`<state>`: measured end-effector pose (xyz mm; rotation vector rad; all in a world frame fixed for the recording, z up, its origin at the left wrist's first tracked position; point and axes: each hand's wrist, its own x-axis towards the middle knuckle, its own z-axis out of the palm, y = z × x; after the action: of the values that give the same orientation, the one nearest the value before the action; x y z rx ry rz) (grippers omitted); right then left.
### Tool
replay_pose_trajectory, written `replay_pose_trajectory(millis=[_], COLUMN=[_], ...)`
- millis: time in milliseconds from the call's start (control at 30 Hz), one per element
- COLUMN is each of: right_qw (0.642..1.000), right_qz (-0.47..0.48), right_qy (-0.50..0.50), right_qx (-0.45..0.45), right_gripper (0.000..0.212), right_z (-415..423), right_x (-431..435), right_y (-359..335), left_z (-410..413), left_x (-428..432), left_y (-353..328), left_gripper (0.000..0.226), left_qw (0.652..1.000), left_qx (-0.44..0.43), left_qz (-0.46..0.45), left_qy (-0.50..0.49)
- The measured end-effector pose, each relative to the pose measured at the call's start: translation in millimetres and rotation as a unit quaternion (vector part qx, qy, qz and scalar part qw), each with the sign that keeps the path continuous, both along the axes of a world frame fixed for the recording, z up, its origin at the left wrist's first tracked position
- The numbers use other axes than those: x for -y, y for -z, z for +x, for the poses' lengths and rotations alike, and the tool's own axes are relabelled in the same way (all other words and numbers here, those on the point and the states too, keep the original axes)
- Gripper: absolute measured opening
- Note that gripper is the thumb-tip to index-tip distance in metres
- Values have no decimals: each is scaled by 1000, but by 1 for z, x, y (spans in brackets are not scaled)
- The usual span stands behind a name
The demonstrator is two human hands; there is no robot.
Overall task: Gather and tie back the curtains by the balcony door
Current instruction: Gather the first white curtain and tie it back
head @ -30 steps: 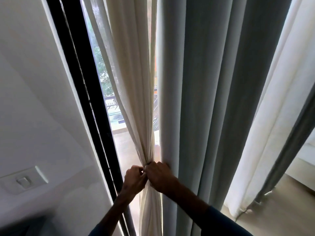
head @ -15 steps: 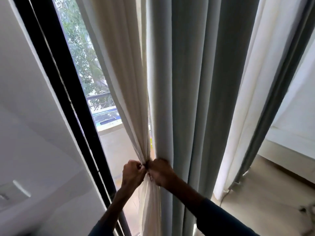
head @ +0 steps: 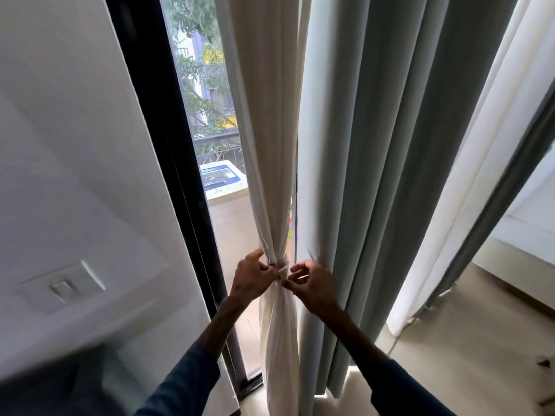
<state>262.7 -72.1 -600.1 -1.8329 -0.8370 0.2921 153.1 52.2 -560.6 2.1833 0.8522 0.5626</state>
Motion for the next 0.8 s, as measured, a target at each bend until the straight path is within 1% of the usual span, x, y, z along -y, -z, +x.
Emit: replay_pose_trajectory(millis=[67, 100, 167, 333, 433, 500, 567, 633, 667, 700, 800], right_qw=[993, 988, 987, 987, 982, 978, 972, 978, 981, 980, 966], right_qz=[38, 62, 76, 22, 33, 12, -30, -71, -88, -91, -19], right_qy=[-7, 3, 35, 36, 59, 26, -23, -49, -65, -83, -102], right_qx=[-110, -138, -137, -158, -177, -208, -233, -191, -161, -155, -238], right_gripper=[35, 31, 25, 27, 24, 17, 8, 14, 22, 31, 46], right_z=[-18, -24, -34, -47, -38, -33, -36, -34, -33, -33, -33], right_x=[-1, -3, -10, -14, -7, -1, 5, 9, 10, 10, 3], right_y=[6, 9, 12, 8, 6, 11, 18, 27, 24, 21, 11], left_z=[-6, -8, -12, -20, -23, -24, -26, -29, -30, -31, -33], left_x=[1, 1, 2, -2, -3, -4, -4, -5, -5, -6, -9], left_y=[-1, -2, -3, 4, 5, 5, 6, 7, 8, 9, 8], left_gripper=[21, 22, 23, 43, 44, 47, 47, 51, 53, 54, 50], left_qw=[1000, 1000, 1000, 995, 992, 992, 994, 995, 996, 996, 995], left_qx=[-8, -10, -12, -16, -8, -1, 1, 3, 6, 8, 9], left_qz=[10, 10, 15, 43, 49, 48, 37, 34, 34, 37, 45], left_qy=[6, 5, -4, -94, -114, -114, -107, -93, -88, -84, -84])
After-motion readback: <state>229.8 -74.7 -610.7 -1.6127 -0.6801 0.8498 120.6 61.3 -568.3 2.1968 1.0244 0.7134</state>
